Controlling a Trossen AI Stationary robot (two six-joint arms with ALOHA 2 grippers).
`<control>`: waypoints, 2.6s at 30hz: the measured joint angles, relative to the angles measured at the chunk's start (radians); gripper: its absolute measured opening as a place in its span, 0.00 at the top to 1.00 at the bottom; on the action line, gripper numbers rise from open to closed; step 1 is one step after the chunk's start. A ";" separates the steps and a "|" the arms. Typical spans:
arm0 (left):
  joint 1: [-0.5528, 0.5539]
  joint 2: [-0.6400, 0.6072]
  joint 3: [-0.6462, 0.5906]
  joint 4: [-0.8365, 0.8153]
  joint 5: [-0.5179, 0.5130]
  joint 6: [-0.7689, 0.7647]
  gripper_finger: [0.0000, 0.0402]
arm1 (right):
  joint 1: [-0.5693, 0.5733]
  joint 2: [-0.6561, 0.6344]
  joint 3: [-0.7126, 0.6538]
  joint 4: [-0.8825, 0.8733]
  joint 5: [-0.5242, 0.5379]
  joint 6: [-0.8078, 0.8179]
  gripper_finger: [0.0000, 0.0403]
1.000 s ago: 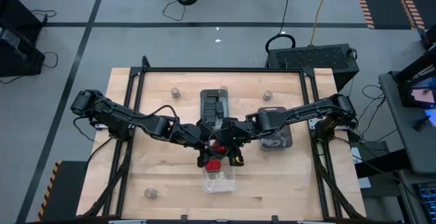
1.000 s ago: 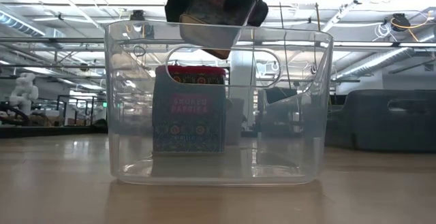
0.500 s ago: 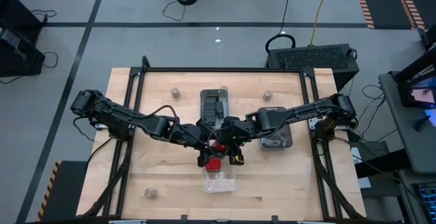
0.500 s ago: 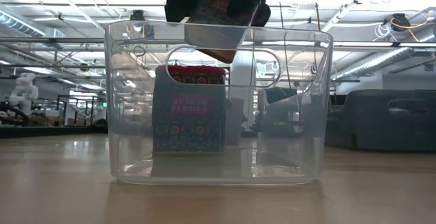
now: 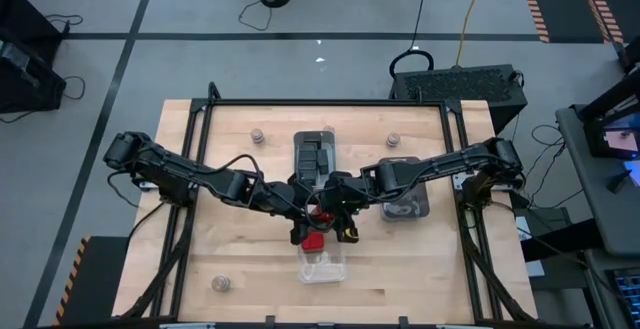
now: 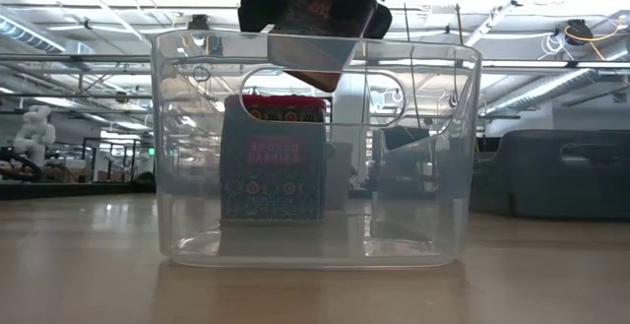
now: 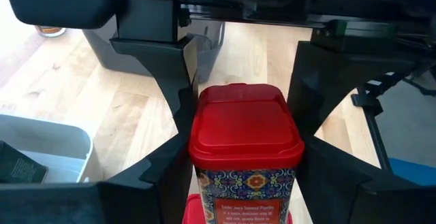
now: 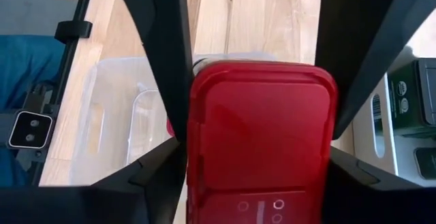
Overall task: Sort spices by type
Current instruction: Put the red spice can into the transparent bin
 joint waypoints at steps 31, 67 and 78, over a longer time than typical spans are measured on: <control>-0.434 -0.047 -0.001 0.022 -0.495 -0.001 0.45 | 0.064 -0.356 -0.250 -0.055 0.268 0.150 0.36; -0.474 0.368 -0.001 0.343 -0.694 0.075 0.45 | 0.153 -0.353 -0.322 0.160 0.262 0.236 0.36; -0.440 0.370 -0.001 0.276 -0.612 0.026 0.39 | 0.155 -0.353 -0.322 0.160 0.263 0.235 0.36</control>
